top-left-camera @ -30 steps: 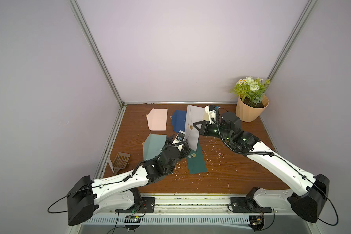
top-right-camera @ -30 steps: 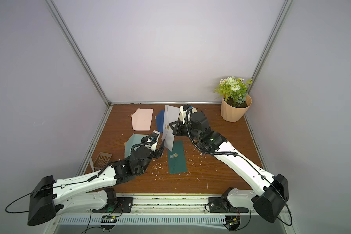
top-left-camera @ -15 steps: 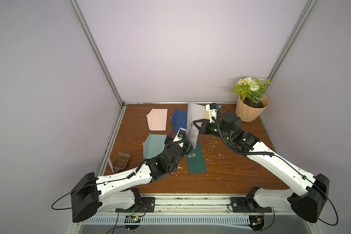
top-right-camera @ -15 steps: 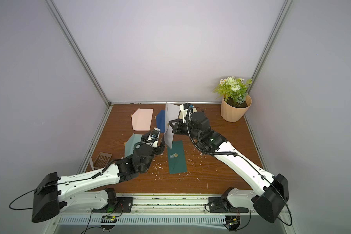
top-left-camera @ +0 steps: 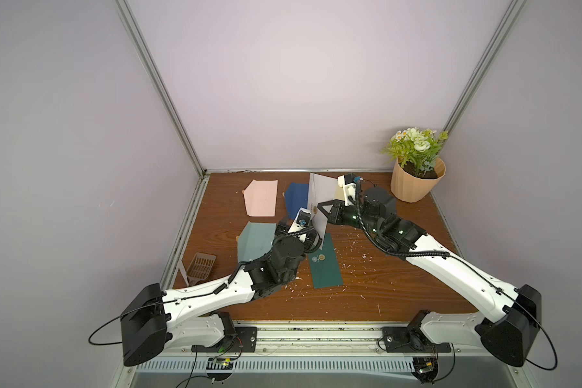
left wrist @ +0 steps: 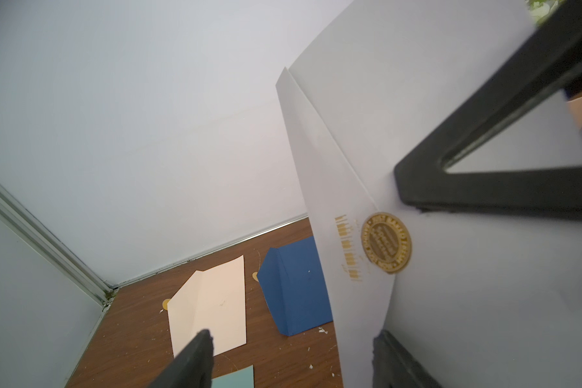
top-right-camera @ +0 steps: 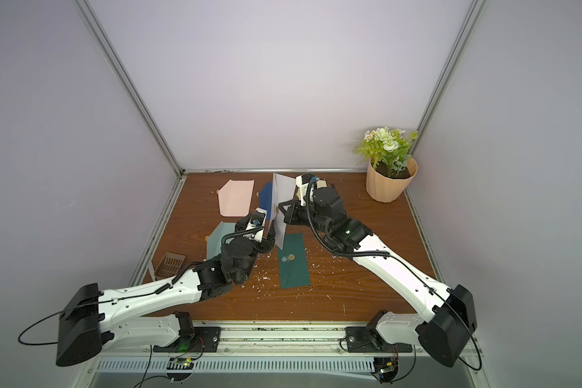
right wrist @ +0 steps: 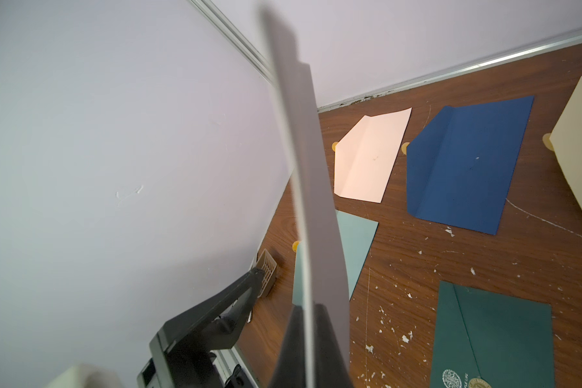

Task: Open the envelope
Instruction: Open the envelope flap on the envelope.

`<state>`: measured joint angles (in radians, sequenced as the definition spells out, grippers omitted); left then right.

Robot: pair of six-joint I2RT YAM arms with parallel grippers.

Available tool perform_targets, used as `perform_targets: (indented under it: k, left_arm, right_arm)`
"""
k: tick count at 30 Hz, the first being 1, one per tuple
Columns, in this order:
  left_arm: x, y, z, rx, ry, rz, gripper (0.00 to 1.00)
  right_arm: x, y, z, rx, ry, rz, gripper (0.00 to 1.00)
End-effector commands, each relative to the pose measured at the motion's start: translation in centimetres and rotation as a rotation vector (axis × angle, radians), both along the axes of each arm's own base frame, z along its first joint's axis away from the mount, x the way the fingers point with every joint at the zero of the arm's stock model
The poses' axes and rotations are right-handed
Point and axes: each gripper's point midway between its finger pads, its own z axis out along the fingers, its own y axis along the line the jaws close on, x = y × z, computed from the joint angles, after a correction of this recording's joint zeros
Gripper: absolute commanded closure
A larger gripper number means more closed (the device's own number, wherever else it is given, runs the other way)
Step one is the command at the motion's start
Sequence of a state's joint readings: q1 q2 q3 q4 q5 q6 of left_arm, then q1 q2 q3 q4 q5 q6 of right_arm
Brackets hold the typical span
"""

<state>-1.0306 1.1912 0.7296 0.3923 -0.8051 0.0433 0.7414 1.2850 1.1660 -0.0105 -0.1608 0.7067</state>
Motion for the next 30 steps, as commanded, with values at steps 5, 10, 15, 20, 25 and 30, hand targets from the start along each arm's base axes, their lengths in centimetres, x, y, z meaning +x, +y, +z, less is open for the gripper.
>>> perform_targets:
  k: [5,10,15,20,25,30]
  left_arm:
    - [0.6,0.3,2.2,-0.051,-0.053,0.056,0.23]
    - [0.7,1.1,2.9,-0.064,-0.074,0.093,0.23]
    - [0.8,1.3,3.3,-0.057,-0.084,0.108,0.23]
    - [0.9,1.4,3.8,-0.059,-0.097,0.116,0.23]
    - [0.9,1.5,4.4,-0.057,-0.112,0.12,0.23]
    - [0.9,1.6,4.6,-0.058,-0.12,0.125,0.23]
  right_arm:
    - [-1.7,1.1,-0.4,0.003,0.033,0.075,1.0]
    - [-2.1,1.3,-0.6,0.002,0.038,0.083,1.0]
    - [-2.2,1.3,-0.9,-0.001,0.044,0.083,1.0]
    - [-2.2,1.5,-1.2,-0.01,0.05,0.087,1.0]
    - [-2.4,1.5,-1.4,-0.018,0.053,0.088,1.0]
    - [-2.5,1.7,-1.9,-0.024,0.061,0.094,1.0]
